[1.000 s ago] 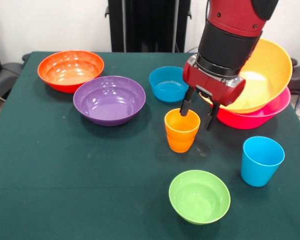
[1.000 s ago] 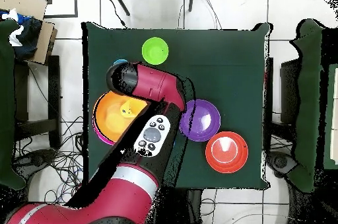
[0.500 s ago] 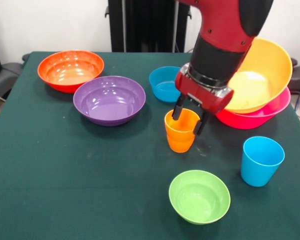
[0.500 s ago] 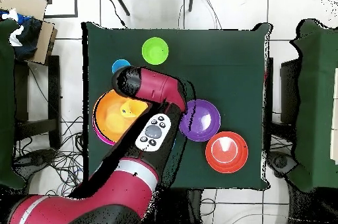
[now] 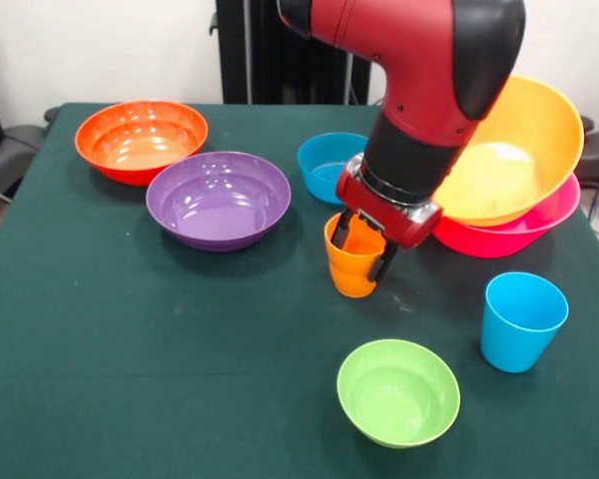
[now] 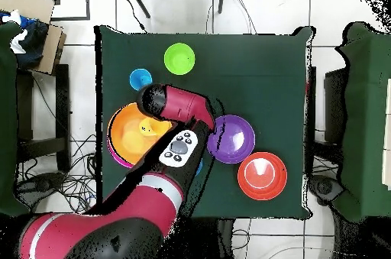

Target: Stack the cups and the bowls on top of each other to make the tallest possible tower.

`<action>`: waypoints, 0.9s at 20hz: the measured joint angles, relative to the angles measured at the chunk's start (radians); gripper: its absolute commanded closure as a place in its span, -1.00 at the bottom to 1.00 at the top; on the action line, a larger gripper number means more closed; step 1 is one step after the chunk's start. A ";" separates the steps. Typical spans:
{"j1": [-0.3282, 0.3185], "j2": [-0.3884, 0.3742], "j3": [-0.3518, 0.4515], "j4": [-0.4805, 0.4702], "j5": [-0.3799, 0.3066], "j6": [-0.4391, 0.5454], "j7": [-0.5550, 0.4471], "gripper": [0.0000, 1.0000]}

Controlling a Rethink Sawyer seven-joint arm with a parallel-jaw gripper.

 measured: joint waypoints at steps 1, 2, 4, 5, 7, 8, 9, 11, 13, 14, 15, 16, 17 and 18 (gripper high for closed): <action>0.000 0.003 -0.001 0.000 0.000 0.000 0.000 -1.00; 0.000 0.006 -0.001 0.000 0.000 0.000 0.000 -1.00; 0.000 0.018 -0.004 0.000 0.000 0.000 0.000 -1.00; 0.001 0.021 -0.005 0.000 0.000 0.000 0.000 -1.00; 0.001 0.024 -0.006 0.000 0.000 0.000 0.000 -1.00; 0.001 0.025 -0.007 0.000 0.000 0.000 0.000 -1.00; 0.002 0.025 -0.009 0.000 0.000 0.000 0.000 -1.00; 0.002 0.025 -0.011 0.000 0.000 0.000 0.000 -1.00; 0.003 0.025 -0.016 0.000 0.000 0.000 0.000 -1.00; 0.003 0.025 -0.017 0.000 0.000 0.000 0.000 -1.00; 0.003 0.025 -0.018 0.000 0.000 0.000 0.000 -1.00; 0.003 0.026 -0.019 -0.001 0.000 0.000 0.000 -1.00; 0.003 0.026 -0.020 -0.001 0.000 0.000 0.000 -1.00; 0.003 0.027 -0.020 -0.002 0.000 0.000 0.000 -1.00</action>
